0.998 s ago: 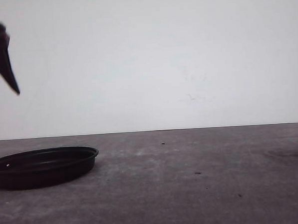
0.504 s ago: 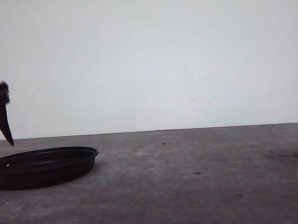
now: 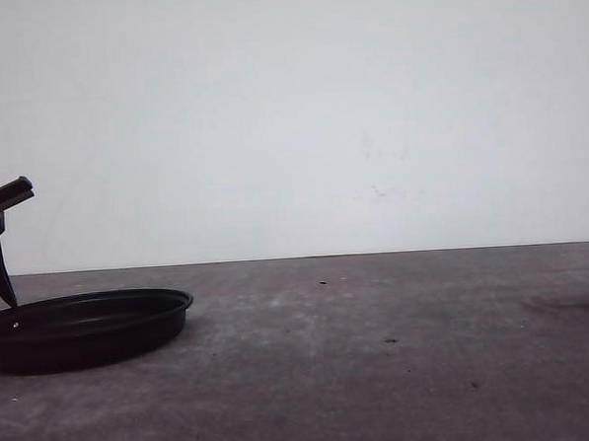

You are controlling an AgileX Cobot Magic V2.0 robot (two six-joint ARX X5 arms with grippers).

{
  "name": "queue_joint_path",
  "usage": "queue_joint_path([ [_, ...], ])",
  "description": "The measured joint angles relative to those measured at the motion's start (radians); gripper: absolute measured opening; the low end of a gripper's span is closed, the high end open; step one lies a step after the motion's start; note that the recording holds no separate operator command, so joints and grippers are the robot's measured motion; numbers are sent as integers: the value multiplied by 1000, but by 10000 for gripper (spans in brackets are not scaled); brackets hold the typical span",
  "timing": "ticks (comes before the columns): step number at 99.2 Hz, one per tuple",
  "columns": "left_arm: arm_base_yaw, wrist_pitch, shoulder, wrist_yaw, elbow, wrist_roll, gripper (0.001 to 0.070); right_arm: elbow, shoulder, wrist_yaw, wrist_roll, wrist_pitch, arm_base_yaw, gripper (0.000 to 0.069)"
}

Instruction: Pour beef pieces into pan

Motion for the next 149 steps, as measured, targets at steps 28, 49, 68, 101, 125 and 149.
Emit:
queue_joint_path([
  [28,-3,11,-3,23,0,5,74,0,0,1,0,1,0,685],
  [49,0,1,-22,81,-1,5,67,-8,2,124,1,22,-20,685],
  [68,-6,-8,-154,82,-2,-19,58,-50,84,156,46,40,-121,685],
  [101,-40,-21,-320,155,-2,-30,58,-51,330,148,88,26,-172,651],
  [125,-105,-70,-378,203,-2,-7,58,-51,471,155,88,-10,-177,473],
  [149,-146,-72,-425,203,-2,6,58,-88,563,180,88,-7,-196,404],
])
